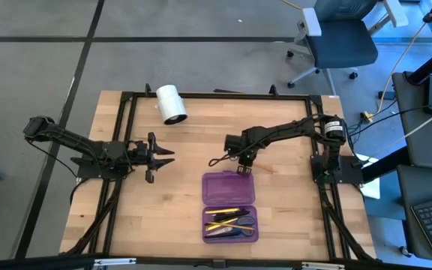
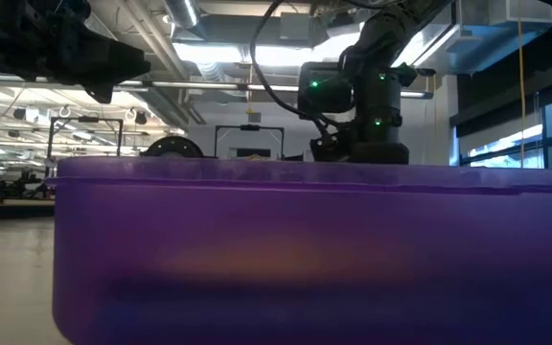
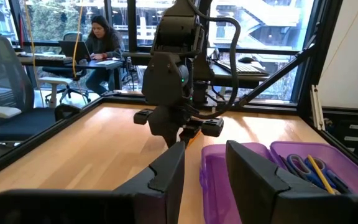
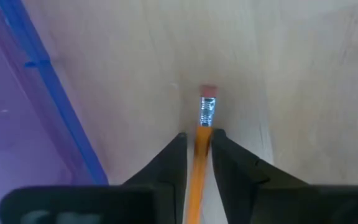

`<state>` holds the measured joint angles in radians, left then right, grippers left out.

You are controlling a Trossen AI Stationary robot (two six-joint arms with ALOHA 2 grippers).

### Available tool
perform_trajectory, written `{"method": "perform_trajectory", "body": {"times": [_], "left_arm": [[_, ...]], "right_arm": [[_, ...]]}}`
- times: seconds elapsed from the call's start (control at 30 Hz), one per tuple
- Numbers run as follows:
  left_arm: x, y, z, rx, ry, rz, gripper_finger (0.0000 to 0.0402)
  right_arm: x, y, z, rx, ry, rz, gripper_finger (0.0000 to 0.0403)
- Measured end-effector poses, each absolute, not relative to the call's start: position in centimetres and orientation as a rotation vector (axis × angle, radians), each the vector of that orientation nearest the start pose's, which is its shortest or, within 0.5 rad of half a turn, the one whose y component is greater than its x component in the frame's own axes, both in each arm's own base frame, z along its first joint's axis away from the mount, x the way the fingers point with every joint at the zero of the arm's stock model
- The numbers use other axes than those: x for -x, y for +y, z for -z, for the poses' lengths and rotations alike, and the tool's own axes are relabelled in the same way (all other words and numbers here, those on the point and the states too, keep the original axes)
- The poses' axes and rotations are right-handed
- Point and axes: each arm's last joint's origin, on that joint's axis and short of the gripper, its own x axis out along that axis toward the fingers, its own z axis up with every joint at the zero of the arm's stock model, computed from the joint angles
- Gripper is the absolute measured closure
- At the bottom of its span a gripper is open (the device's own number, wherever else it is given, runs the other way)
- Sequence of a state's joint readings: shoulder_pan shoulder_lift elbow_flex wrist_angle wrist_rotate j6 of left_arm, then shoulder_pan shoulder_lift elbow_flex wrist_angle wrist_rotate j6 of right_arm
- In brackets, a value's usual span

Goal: Pick & place school supplies into a supply box
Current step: Put the orange pencil into the purple supply box

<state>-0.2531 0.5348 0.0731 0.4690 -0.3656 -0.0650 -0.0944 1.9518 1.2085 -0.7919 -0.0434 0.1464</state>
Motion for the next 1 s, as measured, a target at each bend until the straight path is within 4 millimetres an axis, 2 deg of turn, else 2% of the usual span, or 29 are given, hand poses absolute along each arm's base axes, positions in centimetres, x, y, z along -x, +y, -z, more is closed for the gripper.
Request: {"method": "perform_trajectory", "body": {"times": [0.43, 1.0], "left_arm": [[-13.20, -2.35, -18.31, 0.067, -0.008, -0.112, 0.0290], [-13.21, -2.35, -18.30, 0.066, -0.008, -0.112, 0.0290]], "right_arm": [[-34.60, -3.17, -12.98, -0.211, 1.469, 0.164, 0.0338], [-35.08, -3.24, -13.57, -0.206, 1.462, 0.167, 0.0338]]}}
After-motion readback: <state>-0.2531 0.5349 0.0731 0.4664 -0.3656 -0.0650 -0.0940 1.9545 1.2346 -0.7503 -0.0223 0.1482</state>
